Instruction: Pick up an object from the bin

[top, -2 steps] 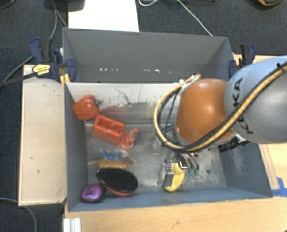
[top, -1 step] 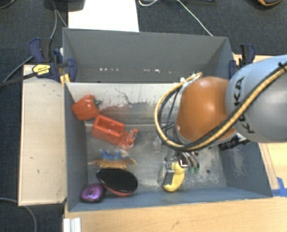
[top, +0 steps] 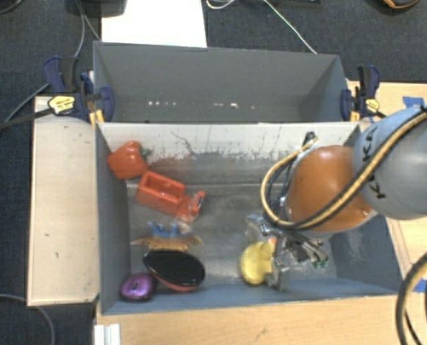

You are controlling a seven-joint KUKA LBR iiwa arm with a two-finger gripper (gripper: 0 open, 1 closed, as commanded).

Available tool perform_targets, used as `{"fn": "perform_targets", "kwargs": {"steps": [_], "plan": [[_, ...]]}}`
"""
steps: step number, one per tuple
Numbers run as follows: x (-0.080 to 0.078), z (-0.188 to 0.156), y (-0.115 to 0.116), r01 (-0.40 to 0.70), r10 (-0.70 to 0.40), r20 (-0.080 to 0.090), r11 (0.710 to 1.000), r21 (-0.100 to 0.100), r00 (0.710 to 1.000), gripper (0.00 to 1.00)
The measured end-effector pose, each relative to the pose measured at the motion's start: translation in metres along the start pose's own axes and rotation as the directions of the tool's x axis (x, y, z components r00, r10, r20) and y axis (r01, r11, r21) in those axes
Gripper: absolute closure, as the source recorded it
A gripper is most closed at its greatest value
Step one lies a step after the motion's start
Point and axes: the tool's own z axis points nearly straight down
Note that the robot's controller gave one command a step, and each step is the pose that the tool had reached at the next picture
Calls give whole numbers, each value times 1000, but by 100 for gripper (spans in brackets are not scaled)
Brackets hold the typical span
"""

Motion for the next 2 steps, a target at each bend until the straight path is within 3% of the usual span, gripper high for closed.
{"fn": "perform_targets", "kwargs": {"steps": [1,2], "plan": [[1,-63,12,69,-69,1,998,-1,998,0],[-1,-1,0,-1,1,5,1000,0,1000,0]]}}
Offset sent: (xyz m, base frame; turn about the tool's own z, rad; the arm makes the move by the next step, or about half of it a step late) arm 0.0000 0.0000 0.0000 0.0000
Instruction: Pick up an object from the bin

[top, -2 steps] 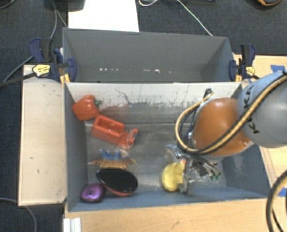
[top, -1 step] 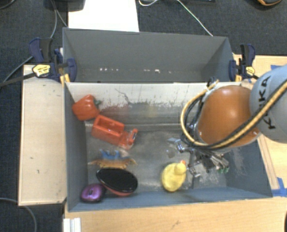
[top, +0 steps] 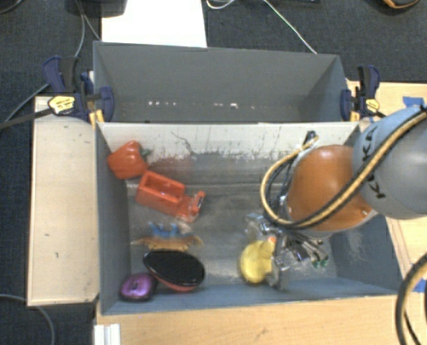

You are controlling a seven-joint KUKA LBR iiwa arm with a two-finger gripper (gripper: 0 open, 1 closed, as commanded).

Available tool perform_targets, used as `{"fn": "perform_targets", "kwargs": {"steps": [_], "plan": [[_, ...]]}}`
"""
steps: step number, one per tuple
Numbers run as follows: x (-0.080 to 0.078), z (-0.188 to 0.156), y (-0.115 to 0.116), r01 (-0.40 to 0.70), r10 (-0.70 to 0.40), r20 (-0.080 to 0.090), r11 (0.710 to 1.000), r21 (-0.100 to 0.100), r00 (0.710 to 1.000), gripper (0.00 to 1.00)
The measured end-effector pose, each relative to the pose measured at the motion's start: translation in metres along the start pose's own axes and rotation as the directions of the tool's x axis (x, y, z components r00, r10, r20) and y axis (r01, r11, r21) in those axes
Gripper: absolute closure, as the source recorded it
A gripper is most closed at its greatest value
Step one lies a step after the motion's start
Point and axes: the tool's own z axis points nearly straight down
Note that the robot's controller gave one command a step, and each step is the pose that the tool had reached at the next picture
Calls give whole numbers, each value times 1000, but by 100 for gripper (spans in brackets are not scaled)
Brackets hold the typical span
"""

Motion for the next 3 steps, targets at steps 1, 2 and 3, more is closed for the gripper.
{"fn": "perform_targets", "kwargs": {"steps": [1,2,3], "plan": [[-1,1,12,436,-436,6,900,1,900,0],[-1,-2,0,-1,1,4,1000,0,1000,100],[-1,-2,0,-1,1,4,1000,0,1000,100]]}}
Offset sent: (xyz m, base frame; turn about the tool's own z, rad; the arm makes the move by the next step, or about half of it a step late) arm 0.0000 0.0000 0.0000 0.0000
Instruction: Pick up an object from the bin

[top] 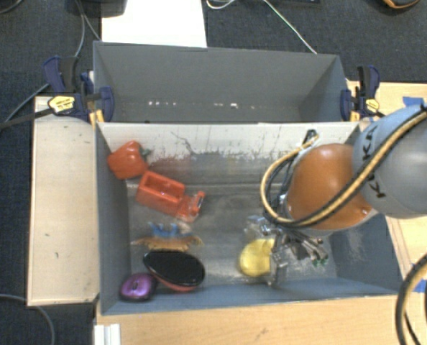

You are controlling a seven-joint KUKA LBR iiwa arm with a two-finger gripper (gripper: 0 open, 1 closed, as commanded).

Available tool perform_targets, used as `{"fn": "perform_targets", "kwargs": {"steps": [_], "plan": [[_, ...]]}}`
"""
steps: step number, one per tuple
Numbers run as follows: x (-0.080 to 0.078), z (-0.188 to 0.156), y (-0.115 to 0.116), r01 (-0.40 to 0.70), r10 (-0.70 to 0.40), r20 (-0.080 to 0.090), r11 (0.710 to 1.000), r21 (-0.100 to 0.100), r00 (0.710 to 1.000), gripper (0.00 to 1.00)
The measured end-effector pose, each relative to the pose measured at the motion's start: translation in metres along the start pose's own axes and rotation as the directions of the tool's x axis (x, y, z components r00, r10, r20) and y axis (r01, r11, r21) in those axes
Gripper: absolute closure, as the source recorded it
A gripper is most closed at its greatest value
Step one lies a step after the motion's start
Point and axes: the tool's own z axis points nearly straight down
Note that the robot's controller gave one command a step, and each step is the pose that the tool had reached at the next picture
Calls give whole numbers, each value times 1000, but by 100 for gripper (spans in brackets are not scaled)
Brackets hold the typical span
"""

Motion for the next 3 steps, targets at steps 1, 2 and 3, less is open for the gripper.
{"fn": "perform_targets", "kwargs": {"steps": [1,2,3], "plan": [[0,-4,0,0,0,0,1000,0,1000,100],[2,-16,1,-1,1,-7,1000,-2,1000,100],[2,-39,1,-1,1,-8,1000,-2,1000,100]]}}
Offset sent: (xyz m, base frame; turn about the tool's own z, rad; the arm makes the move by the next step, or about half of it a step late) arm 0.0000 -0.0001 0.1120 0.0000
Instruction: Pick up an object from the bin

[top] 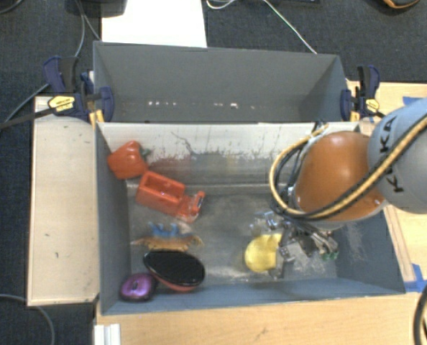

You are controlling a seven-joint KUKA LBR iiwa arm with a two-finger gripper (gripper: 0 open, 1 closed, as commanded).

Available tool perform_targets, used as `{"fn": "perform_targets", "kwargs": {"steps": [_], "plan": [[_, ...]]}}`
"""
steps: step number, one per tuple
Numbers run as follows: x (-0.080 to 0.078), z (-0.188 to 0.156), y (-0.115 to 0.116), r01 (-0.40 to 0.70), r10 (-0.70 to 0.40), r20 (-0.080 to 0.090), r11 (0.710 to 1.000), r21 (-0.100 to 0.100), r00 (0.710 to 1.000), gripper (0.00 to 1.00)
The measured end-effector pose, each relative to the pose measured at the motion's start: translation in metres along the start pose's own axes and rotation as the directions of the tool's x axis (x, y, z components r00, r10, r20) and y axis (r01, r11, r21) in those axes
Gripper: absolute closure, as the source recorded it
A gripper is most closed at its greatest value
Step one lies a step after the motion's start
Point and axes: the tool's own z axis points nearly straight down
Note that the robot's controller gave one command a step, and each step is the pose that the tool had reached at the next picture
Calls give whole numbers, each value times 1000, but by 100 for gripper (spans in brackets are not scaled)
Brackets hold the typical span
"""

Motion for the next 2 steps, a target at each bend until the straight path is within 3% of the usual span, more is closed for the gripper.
{"fn": "perform_targets", "kwargs": {"steps": [2], "plan": [[-1,-32,0,-2,2,3,1000,1,1000,100]]}}
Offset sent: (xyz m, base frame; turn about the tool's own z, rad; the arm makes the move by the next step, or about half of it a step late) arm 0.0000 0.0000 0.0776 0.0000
